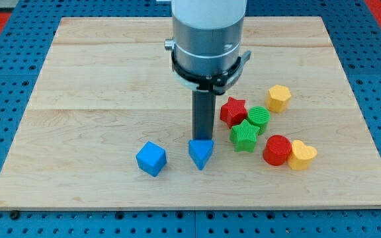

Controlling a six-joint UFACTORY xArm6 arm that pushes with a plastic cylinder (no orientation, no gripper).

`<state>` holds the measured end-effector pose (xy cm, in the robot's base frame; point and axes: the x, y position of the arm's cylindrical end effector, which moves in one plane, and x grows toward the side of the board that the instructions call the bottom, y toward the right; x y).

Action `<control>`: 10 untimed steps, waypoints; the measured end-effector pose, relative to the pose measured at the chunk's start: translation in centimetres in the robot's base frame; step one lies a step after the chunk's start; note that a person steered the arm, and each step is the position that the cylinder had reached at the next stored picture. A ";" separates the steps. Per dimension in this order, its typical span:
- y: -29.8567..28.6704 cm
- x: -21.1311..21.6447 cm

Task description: Push the green star into the bottom of green circle

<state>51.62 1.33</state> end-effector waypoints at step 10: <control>7.7 0.6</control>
<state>52.22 8.98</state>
